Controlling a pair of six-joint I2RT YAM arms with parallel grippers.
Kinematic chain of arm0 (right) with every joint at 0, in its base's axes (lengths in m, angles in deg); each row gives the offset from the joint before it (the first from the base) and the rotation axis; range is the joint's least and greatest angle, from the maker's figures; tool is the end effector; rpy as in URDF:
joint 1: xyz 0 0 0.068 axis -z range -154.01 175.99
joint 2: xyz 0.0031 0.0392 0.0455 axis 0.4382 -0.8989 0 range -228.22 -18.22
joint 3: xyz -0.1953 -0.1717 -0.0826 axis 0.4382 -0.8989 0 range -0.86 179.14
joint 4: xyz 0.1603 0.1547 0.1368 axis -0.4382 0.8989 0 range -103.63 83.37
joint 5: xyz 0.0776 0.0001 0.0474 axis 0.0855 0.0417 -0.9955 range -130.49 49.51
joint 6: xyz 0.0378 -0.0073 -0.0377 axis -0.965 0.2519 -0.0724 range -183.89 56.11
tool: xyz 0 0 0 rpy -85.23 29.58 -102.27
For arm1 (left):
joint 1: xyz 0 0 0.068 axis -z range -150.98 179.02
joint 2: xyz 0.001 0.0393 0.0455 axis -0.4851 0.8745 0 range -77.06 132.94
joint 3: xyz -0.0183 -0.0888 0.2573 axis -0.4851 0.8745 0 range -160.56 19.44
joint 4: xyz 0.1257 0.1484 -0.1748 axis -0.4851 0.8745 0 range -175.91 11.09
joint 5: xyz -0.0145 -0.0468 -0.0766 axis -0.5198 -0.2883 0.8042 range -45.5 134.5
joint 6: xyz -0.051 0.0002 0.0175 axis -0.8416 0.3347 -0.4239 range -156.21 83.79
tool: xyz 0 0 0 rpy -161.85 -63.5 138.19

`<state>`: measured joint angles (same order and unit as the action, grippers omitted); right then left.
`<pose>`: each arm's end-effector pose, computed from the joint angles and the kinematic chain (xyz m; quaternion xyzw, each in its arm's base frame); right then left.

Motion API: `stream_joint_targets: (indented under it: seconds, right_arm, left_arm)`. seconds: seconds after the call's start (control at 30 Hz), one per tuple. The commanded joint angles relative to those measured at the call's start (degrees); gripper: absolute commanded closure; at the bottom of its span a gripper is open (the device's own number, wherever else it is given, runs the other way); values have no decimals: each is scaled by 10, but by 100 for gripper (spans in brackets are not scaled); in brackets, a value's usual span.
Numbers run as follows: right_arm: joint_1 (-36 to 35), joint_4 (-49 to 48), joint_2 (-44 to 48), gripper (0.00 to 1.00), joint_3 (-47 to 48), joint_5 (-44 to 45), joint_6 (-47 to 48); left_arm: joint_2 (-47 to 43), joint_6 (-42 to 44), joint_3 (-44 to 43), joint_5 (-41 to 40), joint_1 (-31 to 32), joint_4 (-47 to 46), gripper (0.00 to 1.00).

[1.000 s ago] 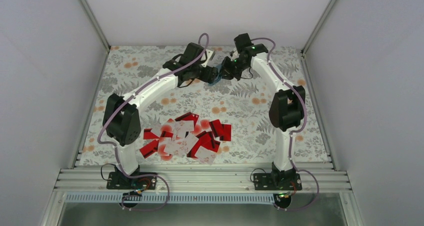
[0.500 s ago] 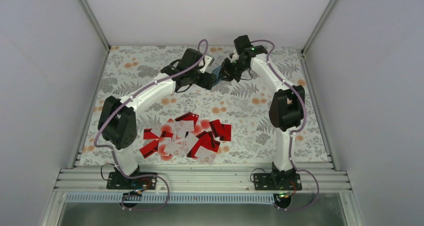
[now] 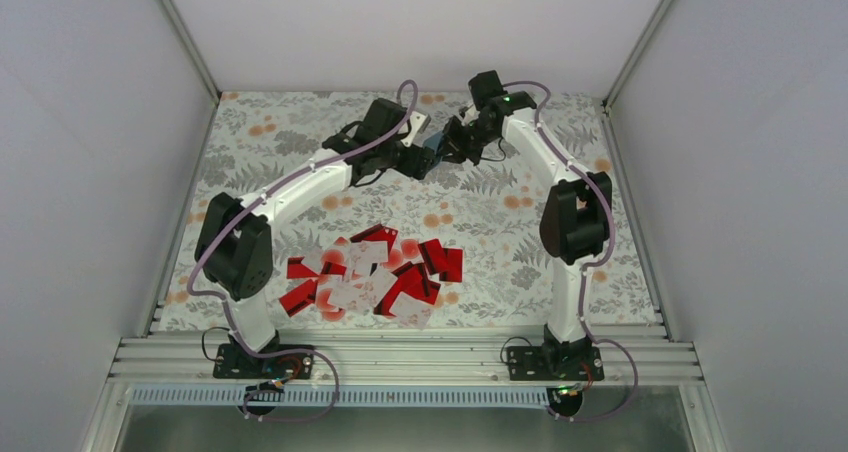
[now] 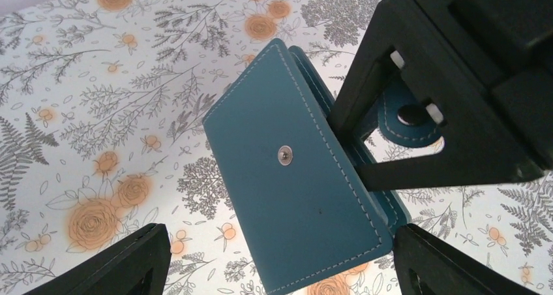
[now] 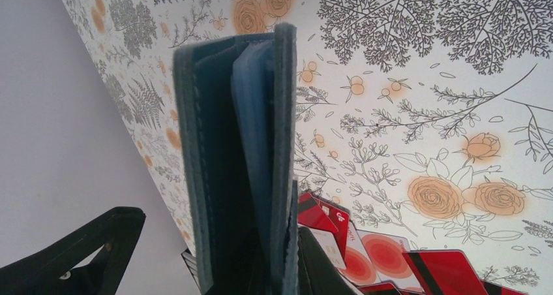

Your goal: Put the credit cards into the card holder

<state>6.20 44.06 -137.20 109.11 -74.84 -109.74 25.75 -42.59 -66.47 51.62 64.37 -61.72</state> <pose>0.4074 0.1679 0.2705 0.1529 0.9250 0.3477 0.0055 0.3341 -0.2424 0.2853 0.2522 0.8732 -0.1999 0.3660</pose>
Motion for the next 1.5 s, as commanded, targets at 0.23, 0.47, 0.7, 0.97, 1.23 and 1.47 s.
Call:
stream_joint_targets:
  seconds: [0.23, 0.47, 0.7, 0.97, 1.23, 1.47]
  right_arm:
    - [0, -8, 38, 96, -17, -16, 3]
    - [0, -25, 41, 96, -35, -27, 13]
    - [-1, -112, 56, 96, -98, -67, 49]
    - [-4, -176, 49, 96, -125, -84, 113]
    - [-3, -212, 17, 96, -103, -104, 158]
    - [2, -235, -20, 96, -106, -110, 181]
  left_arm:
    - [20, 4, -40, -134, 5, 26, 23]
    - [39, -39, -45, -170, -7, 54, 32]
    - [64, -88, -18, -19, -63, 20, 39]
    - [85, -117, 45, 207, -123, -96, 55]
    - [123, -146, 32, 287, -138, -139, 70]
    - [130, -160, 52, 309, -156, -159, 98]
